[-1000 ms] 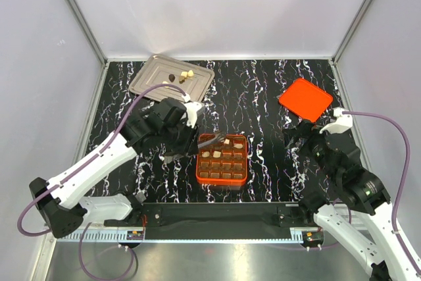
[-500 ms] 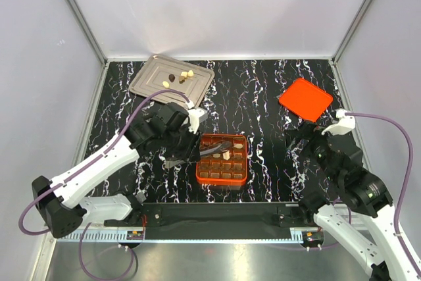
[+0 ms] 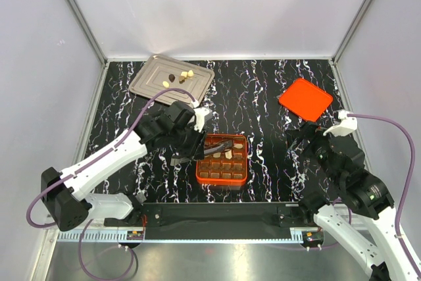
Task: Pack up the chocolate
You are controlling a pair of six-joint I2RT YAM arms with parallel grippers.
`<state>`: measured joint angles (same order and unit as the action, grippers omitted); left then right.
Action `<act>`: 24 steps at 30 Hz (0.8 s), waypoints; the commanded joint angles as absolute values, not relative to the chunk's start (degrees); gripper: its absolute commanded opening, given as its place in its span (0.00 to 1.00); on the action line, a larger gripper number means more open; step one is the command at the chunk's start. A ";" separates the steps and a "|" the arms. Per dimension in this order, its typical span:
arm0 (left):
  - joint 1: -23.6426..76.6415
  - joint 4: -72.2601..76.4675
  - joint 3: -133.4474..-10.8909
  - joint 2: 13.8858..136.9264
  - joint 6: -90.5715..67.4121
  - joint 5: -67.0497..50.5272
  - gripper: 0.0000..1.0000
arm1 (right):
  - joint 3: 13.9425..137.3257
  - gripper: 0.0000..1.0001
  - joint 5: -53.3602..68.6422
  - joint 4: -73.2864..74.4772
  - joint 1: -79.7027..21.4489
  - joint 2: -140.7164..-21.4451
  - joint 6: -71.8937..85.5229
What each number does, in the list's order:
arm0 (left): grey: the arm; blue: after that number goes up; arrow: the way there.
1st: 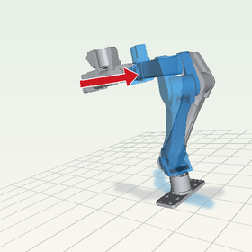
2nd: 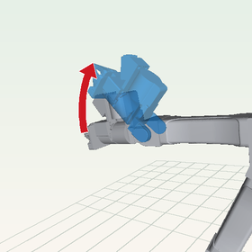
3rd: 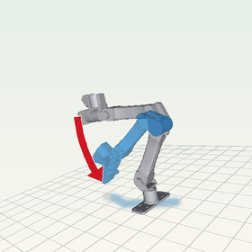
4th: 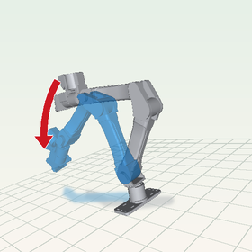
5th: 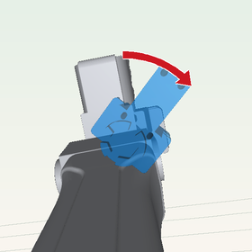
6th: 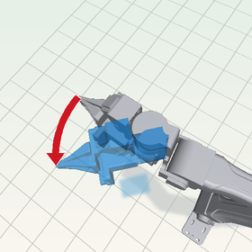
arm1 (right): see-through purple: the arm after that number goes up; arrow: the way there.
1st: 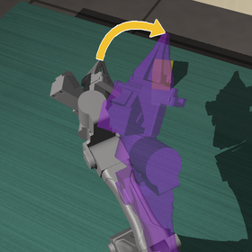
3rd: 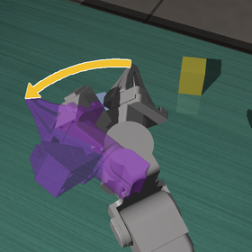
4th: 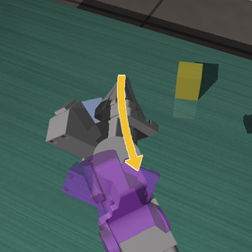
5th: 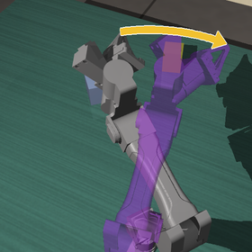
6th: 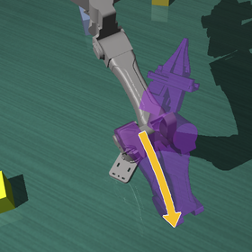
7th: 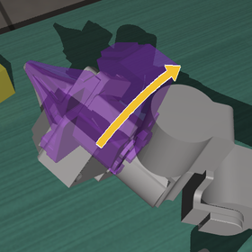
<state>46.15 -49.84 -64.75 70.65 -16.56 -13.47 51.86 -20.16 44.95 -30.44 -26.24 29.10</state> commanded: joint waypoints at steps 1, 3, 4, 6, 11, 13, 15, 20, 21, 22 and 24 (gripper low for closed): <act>46.49 -47.20 -66.53 70.75 -16.70 -12.92 0.38 | 53.53 1.00 -22.24 44.30 -30.67 -25.84 28.30; 46.49 -47.20 -66.71 70.75 -16.70 -12.22 0.41 | 53.52 1.00 -22.24 44.12 -30.67 -25.66 28.30; 46.49 -47.28 -67.06 70.93 -16.70 -12.13 0.41 | 53.44 1.00 -22.15 44.12 -30.67 -25.66 28.39; 46.49 -47.72 -67.50 71.10 -16.70 -11.60 0.41 | 53.44 1.00 -22.06 44.03 -30.67 -25.66 28.39; 46.49 -48.16 -69.17 71.37 -16.61 -10.29 0.43 | 53.52 1.00 -22.06 43.86 -30.59 -25.66 28.39; 46.49 -48.95 -71.18 71.37 -16.70 -8.09 0.43 | 53.44 1.00 -22.06 43.86 -30.67 -25.75 28.39; 46.41 -49.74 -73.81 71.54 -17.05 -5.11 0.43 | 53.61 1.00 -21.89 43.77 -30.67 -25.84 28.39; 42.99 -54.39 -87.34 76.54 -16.17 7.28 0.45 | 53.53 1.00 -20.66 42.72 -30.67 -26.37 28.91; 40.11 -54.84 -89.10 78.99 -15.65 8.43 0.45 | 53.35 1.00 -20.39 42.63 -30.67 -26.37 29.09; 38.43 -55.28 -92.34 80.49 -15.38 9.05 0.45 | 53.18 1.00 -20.04 42.28 -30.67 -26.37 29.27; 33.43 -55.55 -95.00 84.70 -14.33 10.89 0.45 | 52.74 1.00 -18.90 41.49 -30.59 -26.54 29.27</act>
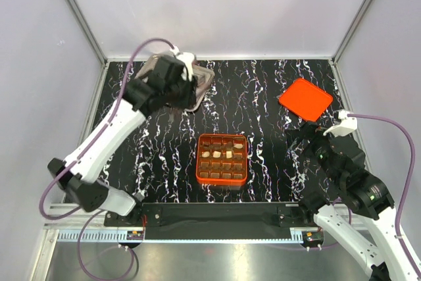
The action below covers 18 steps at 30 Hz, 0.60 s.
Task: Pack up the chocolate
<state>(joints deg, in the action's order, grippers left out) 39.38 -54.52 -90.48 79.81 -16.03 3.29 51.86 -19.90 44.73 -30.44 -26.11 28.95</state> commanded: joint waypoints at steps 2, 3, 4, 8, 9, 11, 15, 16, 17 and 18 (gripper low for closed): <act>29.81 -55.81 -98.34 87.70 -14.15 12.65 0.45 | 52.91 1.00 -18.63 41.31 -30.76 -26.72 29.09; 26.31 -56.07 -99.31 89.54 -14.59 13.96 0.47 | 52.91 1.00 -18.55 41.13 -30.67 -26.89 29.00; 24.63 -56.07 -100.88 92.52 -14.94 14.41 0.50 | 52.65 1.00 -18.20 40.70 -30.59 -26.81 29.18; 17.94 -53.01 -101.34 99.22 -16.17 12.49 0.53 | 51.59 0.99 -16.88 39.47 -30.67 -26.98 29.71; 16.28 -52.13 -101.16 100.36 -16.52 11.61 0.53 | 51.42 1.00 -16.70 39.20 -30.59 -27.24 29.88; 15.30 -50.19 -101.34 104.21 -16.70 11.34 0.52 | 50.54 1.00 -15.65 38.24 -30.67 -27.51 29.71; 12.93 -48.43 -102.92 109.42 -17.31 12.04 0.52 | 50.19 1.00 -14.85 37.79 -30.67 -28.65 29.44; 12.57 -47.73 -103.18 110.21 -17.49 11.69 0.52 | 50.36 1.00 -14.85 37.79 -30.67 -28.65 29.27; 12.31 -47.38 -103.36 111.00 -17.75 11.43 0.52 | 50.27 1.00 -15.20 37.88 -30.67 -28.65 29.27; 12.13 -47.11 -103.62 112.31 -17.75 11.16 0.52 | 50.27 1.00 -15.21 37.79 -30.67 -28.57 29.27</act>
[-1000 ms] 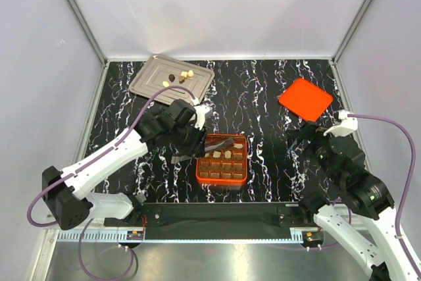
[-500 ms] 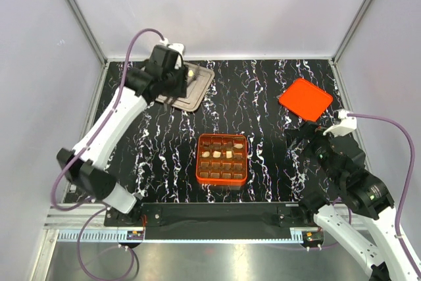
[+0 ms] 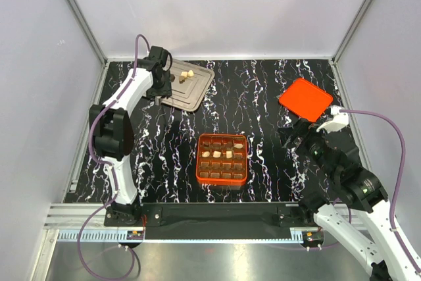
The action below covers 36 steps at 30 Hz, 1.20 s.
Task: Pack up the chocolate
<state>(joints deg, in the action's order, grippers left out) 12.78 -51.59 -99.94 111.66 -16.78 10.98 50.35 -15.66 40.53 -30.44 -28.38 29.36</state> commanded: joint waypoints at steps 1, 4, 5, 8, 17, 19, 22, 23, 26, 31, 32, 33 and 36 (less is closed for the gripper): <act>12.13 -46.76 -103.80 113.02 -17.75 11.16 0.52 | 50.27 1.00 -15.38 37.53 -30.59 -28.39 29.27; 12.13 -45.53 -103.97 114.87 -17.40 10.72 0.52 | 50.01 1.00 -15.47 36.83 -30.67 -28.13 29.44; 12.13 -45.18 -104.06 115.22 -17.23 10.37 0.52 | 49.84 1.00 -15.29 36.57 -30.59 -28.21 29.53; 12.13 -45.44 -105.38 117.33 -16.96 10.20 0.52 | 49.40 1.00 -14.77 35.77 -30.67 -29.09 29.53; 11.60 -46.14 -106.96 120.67 -16.53 12.65 0.51 | 48.25 1.00 -14.68 34.01 -30.67 -30.41 29.09; 11.43 -46.84 -107.40 121.20 -16.52 12.92 0.49 | 48.25 1.00 -14.85 34.10 -30.67 -30.32 28.83; 11.25 -46.85 -107.31 121.46 -16.44 12.75 0.47 | 48.25 1.00 -15.12 33.93 -30.67 -30.50 28.48; 11.25 -46.93 -107.14 121.46 -16.44 12.57 0.46 | 48.43 1.00 -15.12 33.84 -30.67 -30.50 28.39; 11.25 -47.46 -106.96 121.38 -16.52 11.69 0.44 | 48.78 1.00 -15.12 33.57 -30.67 -30.85 28.04; 11.25 -48.60 -106.52 120.41 -16.52 11.08 0.42 | 48.69 1.00 -15.21 33.22 -30.67 -30.94 27.77; 11.25 -48.52 -106.18 120.24 -16.44 10.81 0.42 | 48.60 1.00 -15.21 33.31 -30.67 -31.02 27.69; 11.25 -48.86 -106.00 119.97 -16.35 10.81 0.42 | 48.52 1.00 -15.21 33.31 -30.67 -30.94 27.77; 11.25 -50.09 -106.34 119.62 -16.08 10.63 0.40 | 48.34 1.00 -15.29 33.31 -30.67 -30.67 27.95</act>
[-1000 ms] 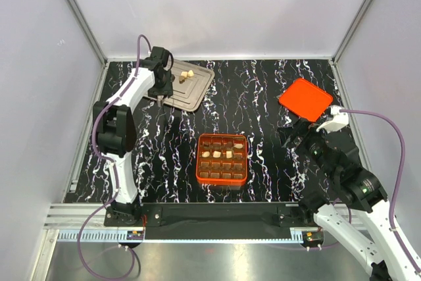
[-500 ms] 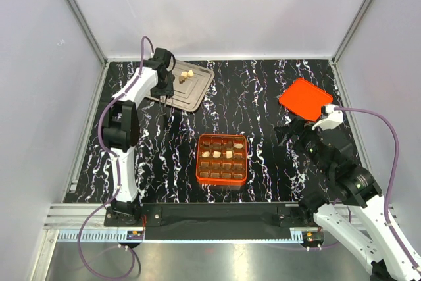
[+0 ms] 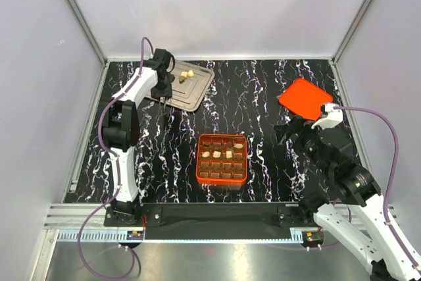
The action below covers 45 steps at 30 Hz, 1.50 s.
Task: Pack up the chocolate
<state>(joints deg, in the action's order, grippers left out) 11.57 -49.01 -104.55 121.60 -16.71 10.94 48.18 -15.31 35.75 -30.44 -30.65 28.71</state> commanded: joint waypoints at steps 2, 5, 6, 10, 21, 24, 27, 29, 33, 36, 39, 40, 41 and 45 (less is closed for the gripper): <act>11.25 -50.18 -106.44 119.36 -15.74 10.37 0.39 | 48.43 1.00 -15.21 33.40 -30.67 -30.32 28.04; 11.25 -51.06 -107.48 119.36 -15.47 9.85 0.38 | 48.34 1.00 -15.21 33.49 -30.67 -30.15 28.04; 11.34 -51.50 -107.66 119.27 -15.47 9.67 0.38 | 48.43 1.00 -15.29 33.57 -30.67 -30.15 27.95; 11.25 -52.29 -108.98 118.83 -15.29 9.05 0.37 | 48.51 1.00 -15.38 33.75 -30.67 -29.97 27.95; 11.34 -55.28 -112.76 117.60 -14.85 7.91 0.37 | 47.99 1.00 -15.47 33.66 -30.59 -29.53 27.95; 11.69 -56.16 -113.03 116.55 -14.68 7.30 0.36 | 47.99 1.00 -15.64 33.75 -30.59 -29.53 27.86; 13.27 -57.22 -112.33 114.00 -14.07 7.12 0.36 | 48.43 1.00 -15.73 34.19 -30.67 -29.44 27.77; 15.37 -57.74 -110.67 111.03 -13.45 6.51 0.36 | 48.69 1.00 -15.82 34.45 -30.67 -29.18 27.86; 19.33 -57.75 -105.48 104.16 -13.01 4.31 0.36 | 49.48 1.00 -17.04 35.68 -30.67 -28.57 27.77; 23.37 -57.39 -100.82 98.01 -12.74 2.64 0.36 | 50.27 1.00 -18.45 36.91 -30.59 -27.95 27.69; 28.81 -57.30 -95.99 92.05 -12.30 0.35 0.36 | 51.33 1.00 -18.98 38.40 -30.67 -27.42 27.60; 31.96 -57.30 -93.89 90.89 -12.48 -1.48 0.36 | 51.50 1.00 -19.16 38.76 -30.67 -27.16 27.68; 33.73 -57.83 -92.82 89.83 -12.48 -2.28 0.36 | 51.94 1.00 -19.42 39.46 -30.67 -27.16 27.69; 41.12 -57.22 -87.37 83.60 -14.94 -3.69 0.36 | 52.82 1.00 -20.04 41.22 -30.67 -26.37 28.30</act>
<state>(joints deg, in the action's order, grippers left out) 37.60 -57.93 -90.13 87.33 -13.67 -0.01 50.15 -17.54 39.94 -30.44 -27.11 28.67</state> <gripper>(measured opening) 0.358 0.994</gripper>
